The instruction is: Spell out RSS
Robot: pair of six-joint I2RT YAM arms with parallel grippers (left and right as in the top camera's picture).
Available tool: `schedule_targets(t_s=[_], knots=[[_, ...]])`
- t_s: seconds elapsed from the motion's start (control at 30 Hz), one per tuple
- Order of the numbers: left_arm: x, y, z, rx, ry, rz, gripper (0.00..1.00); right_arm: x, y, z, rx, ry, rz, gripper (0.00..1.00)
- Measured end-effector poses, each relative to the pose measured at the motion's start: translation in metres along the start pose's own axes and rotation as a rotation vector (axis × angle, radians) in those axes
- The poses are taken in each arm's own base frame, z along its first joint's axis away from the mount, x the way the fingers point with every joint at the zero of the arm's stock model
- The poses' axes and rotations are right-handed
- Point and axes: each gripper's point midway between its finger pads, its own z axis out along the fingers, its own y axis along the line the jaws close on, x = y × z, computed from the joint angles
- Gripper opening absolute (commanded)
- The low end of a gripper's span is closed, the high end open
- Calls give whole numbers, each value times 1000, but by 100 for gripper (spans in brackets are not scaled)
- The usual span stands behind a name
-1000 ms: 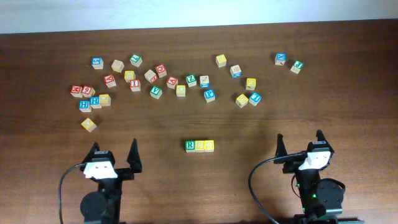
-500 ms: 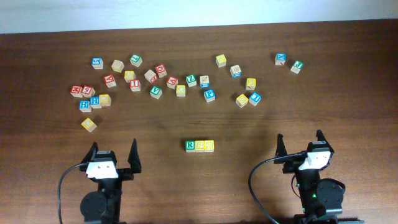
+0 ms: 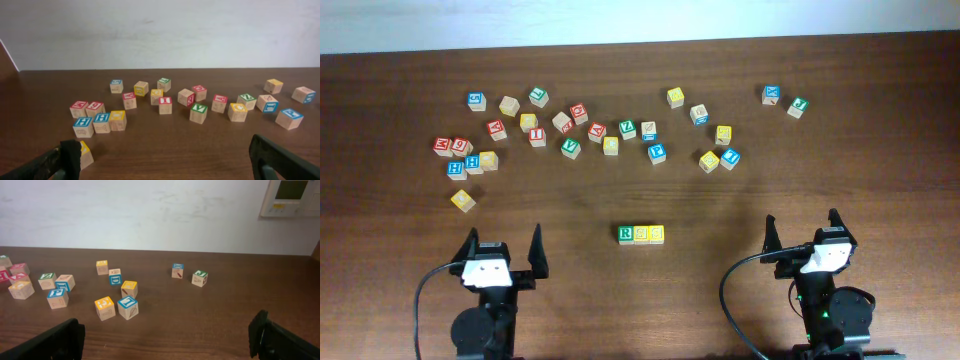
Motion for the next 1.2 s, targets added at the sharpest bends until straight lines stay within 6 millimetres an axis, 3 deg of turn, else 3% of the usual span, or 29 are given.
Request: schedule_targets(t_s=[1.2], knots=[[0,5,0,-23,0,-20,99,0,0,0,0,0,0,98]])
